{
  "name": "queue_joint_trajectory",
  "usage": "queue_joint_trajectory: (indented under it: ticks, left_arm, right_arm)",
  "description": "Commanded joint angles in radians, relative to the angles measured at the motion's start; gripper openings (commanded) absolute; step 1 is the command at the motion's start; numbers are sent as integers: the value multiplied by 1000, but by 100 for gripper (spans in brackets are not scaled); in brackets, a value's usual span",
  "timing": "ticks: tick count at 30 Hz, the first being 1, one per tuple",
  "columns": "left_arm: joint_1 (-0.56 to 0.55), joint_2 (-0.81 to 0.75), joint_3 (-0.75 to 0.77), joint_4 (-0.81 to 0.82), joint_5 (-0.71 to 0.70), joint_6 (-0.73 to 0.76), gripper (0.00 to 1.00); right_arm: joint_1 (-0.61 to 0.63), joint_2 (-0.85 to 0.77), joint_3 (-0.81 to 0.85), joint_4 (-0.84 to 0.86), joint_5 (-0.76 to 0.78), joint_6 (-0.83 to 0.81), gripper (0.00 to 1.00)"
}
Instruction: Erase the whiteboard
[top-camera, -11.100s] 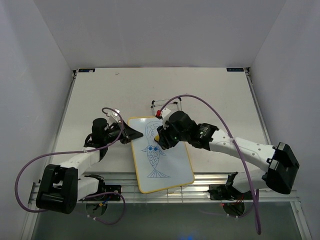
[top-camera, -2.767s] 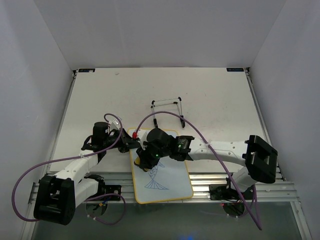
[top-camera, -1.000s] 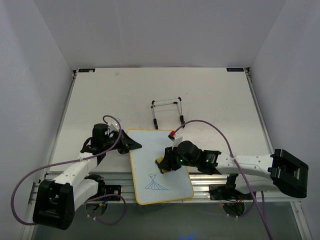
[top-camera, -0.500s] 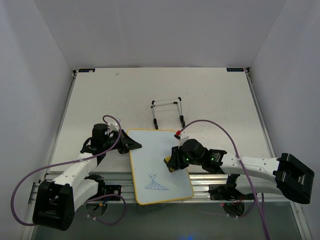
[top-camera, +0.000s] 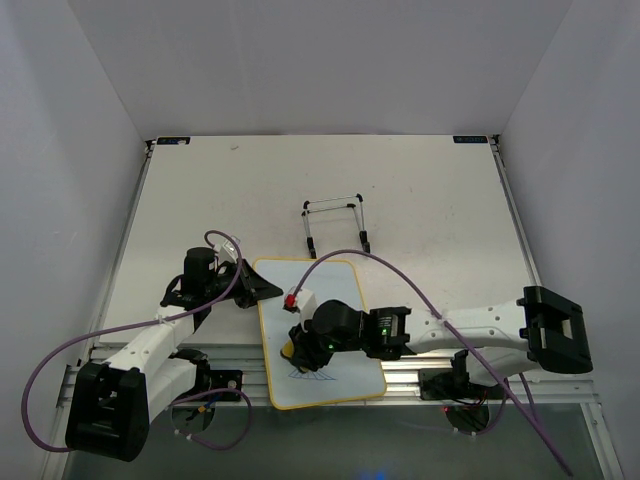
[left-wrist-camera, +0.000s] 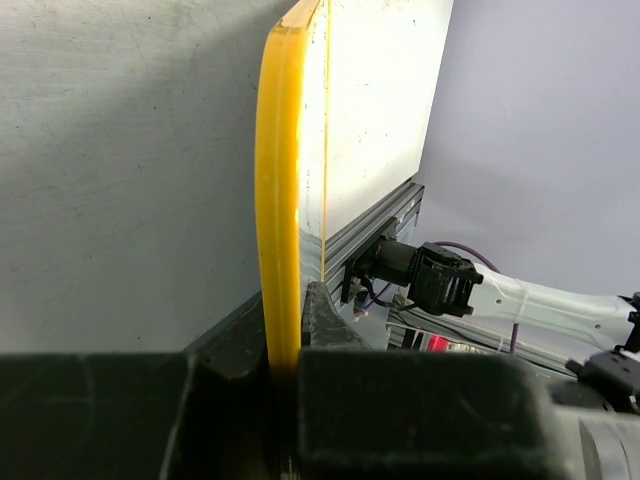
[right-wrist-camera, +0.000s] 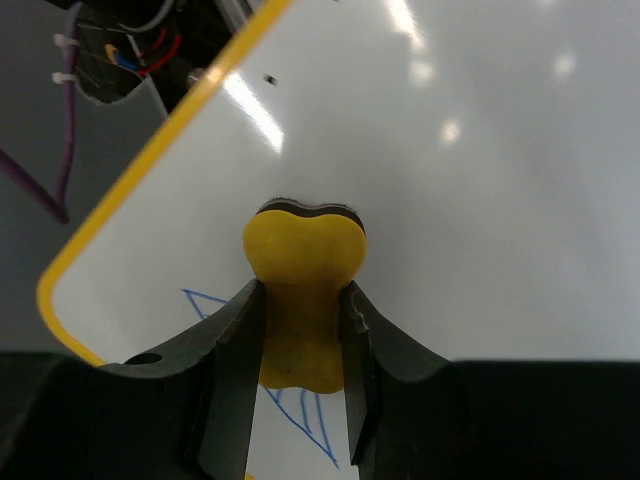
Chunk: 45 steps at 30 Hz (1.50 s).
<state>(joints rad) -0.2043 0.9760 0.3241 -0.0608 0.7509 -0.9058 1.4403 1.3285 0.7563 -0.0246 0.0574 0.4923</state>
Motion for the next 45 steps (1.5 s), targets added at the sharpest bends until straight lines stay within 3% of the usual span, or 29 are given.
queue_joint_trajectory:
  ticks: [1, 6, 9, 15, 24, 29, 35, 45]
  left_arm:
    - [-9, -8, 0, -2, -183, 108, 0]
    - [-10, -3, -5, 3, -183, 107, 0]
    - [-9, -11, -7, 4, -185, 100, 0]
    - [-10, -16, -8, 4, -191, 93, 0]
    - [-10, -36, -10, -4, -211, 77, 0]
    - [-9, -28, -22, 7, -213, 79, 0]
    - [-10, -25, -43, 32, -216, 55, 0]
    - [-9, -33, -54, 30, -232, 36, 0]
  right_arm:
    - [86, 127, 55, 12, -70, -21, 8]
    - [111, 196, 133, -20, -61, -23, 8]
    - [108, 178, 112, -50, 45, -5, 8]
    - [52, 106, 17, -132, 206, 74, 8]
    - [19, 0, -205, -155, 256, 193, 8]
    - [20, -98, -278, -129, 220, 183, 8]
    - [83, -117, -232, 12, 154, 63, 8]
    - [235, 98, -54, 126, 141, -73, 8]
